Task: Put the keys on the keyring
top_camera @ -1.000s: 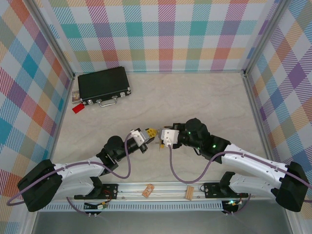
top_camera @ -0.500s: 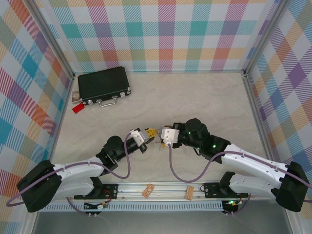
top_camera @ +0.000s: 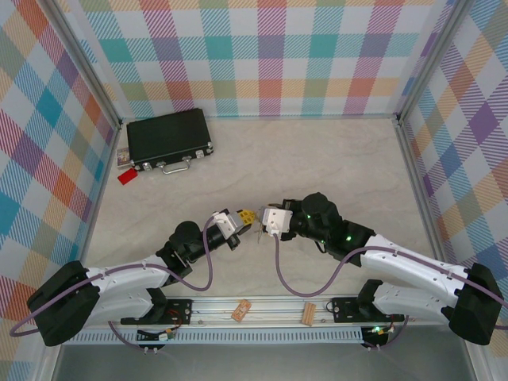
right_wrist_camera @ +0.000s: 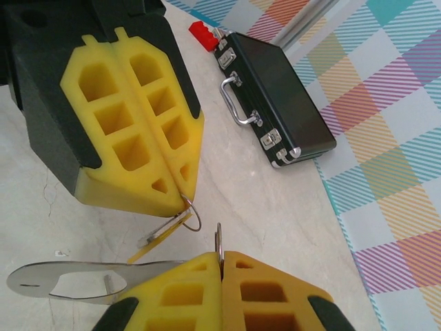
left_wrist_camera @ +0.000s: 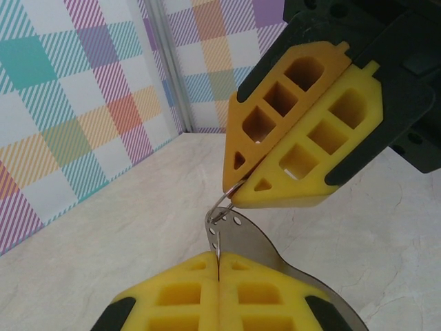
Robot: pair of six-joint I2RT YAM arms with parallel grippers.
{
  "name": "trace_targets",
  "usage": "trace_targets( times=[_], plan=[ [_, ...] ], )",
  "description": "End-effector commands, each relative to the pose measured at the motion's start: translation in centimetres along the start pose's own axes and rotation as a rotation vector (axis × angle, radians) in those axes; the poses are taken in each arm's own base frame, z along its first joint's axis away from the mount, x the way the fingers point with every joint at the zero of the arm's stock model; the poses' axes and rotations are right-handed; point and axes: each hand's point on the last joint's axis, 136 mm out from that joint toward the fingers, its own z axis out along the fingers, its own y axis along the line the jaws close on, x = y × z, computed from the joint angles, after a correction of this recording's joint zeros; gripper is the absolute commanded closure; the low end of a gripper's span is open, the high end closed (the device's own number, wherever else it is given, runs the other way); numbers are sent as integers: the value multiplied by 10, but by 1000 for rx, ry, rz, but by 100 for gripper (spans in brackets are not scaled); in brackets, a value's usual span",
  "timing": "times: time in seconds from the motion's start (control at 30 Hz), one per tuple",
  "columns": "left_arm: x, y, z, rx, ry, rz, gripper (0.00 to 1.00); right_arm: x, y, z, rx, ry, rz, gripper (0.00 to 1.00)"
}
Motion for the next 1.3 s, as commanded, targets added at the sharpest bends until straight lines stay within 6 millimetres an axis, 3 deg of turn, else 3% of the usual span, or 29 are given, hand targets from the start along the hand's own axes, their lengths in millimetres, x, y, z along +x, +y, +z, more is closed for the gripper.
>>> trace_targets(
  times=[0.0, 1.27],
  plan=[
    [-10, -4, -2, 13, -34, -11, 100, -13, 0, -3, -7, -57, 15, 100],
    [-10, -1, -2, -1, -18, -10, 100, -17, 17, 0, -88, -76, 36, 100]
  ],
)
